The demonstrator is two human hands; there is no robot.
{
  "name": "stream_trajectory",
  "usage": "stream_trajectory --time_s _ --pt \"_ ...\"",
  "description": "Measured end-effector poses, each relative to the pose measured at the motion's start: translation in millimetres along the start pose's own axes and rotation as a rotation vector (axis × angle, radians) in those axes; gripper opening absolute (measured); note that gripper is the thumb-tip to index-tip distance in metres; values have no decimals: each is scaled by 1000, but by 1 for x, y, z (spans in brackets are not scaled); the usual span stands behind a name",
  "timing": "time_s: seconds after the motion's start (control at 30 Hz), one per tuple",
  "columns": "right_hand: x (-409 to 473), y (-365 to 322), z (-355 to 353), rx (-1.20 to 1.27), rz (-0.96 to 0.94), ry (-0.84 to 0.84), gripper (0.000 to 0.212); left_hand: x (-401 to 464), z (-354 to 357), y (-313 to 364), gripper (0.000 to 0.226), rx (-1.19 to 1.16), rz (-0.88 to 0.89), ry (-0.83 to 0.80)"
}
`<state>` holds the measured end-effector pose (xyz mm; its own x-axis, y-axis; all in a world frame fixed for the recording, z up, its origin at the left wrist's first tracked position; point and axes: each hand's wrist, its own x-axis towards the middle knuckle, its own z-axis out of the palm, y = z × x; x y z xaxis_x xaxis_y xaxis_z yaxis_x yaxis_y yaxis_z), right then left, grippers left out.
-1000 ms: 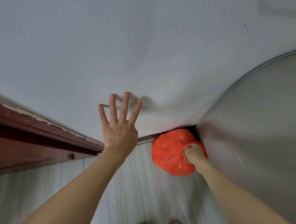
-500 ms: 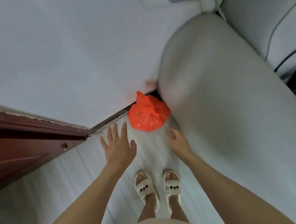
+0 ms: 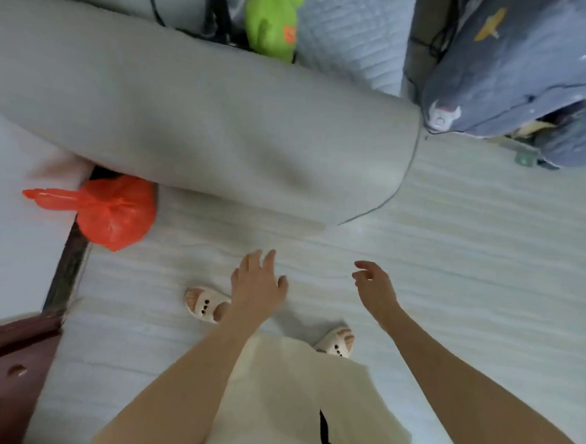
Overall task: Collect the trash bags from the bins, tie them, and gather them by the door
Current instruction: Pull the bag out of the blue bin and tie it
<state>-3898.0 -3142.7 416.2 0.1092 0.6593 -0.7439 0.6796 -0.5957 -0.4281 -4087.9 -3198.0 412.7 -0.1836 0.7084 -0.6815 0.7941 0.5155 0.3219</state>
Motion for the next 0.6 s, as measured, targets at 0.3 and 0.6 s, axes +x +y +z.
stream_trajectory --time_s 0.3,0.6 --pt "-59 234 -218 342 242 224 37 -60 123 272 55 254 425 -113" --pt "-86 383 -342 710 460 483 35 -103 225 494 53 515 818 -278"
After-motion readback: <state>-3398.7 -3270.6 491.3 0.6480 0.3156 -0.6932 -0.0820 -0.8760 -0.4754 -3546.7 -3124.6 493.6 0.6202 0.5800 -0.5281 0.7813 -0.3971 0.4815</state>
